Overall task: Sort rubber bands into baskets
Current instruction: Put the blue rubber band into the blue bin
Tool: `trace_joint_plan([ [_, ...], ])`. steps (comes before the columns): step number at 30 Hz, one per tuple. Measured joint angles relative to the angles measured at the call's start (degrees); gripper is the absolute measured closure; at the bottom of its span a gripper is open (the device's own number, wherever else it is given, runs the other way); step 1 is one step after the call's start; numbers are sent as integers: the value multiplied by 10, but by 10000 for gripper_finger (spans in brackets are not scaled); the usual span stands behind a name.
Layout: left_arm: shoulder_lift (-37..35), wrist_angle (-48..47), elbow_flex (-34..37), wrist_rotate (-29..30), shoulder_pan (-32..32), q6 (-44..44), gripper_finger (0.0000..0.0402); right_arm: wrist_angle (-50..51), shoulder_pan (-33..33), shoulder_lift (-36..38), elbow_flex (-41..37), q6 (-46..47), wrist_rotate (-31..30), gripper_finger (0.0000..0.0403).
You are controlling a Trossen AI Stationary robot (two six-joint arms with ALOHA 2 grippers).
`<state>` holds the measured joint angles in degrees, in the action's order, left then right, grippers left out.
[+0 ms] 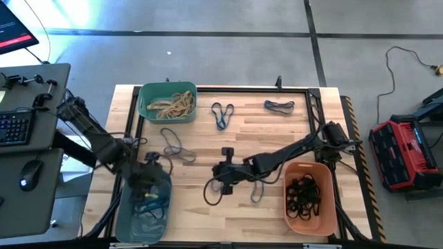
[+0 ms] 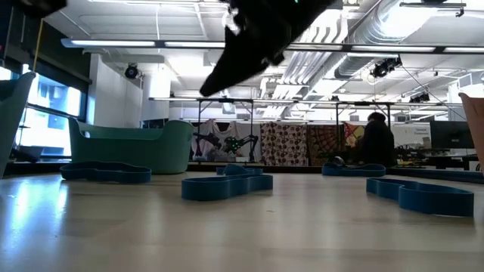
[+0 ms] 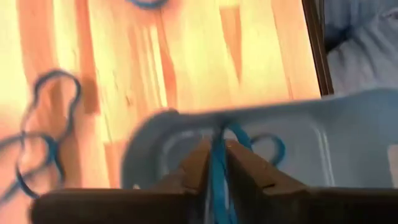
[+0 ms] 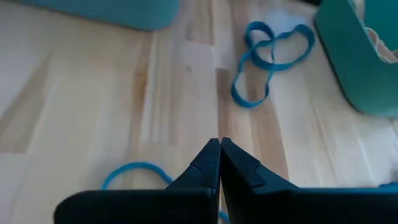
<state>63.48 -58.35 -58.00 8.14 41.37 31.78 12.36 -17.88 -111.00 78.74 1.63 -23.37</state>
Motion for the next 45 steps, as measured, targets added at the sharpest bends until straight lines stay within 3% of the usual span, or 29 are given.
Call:
trace_joint_plan([
  [4,-4,36,0,-23,-62,-70,396,-44,8,18,-54,18,-5,403],
  [9,6,59,0,-59,-138,-147,395,-95,7,79,-123,34,-29,403],
  [18,75,64,0,-60,-231,-277,389,-106,-3,183,-222,85,-76,403],
  [30,232,133,0,-41,-292,-407,281,-101,-28,199,-250,106,-105,403],
  [39,311,160,1,-11,-330,-429,196,-98,-33,199,-250,104,-106,403],
  [45,336,163,1,-9,-352,-439,164,-92,-33,199,-250,104,-105,403],
])
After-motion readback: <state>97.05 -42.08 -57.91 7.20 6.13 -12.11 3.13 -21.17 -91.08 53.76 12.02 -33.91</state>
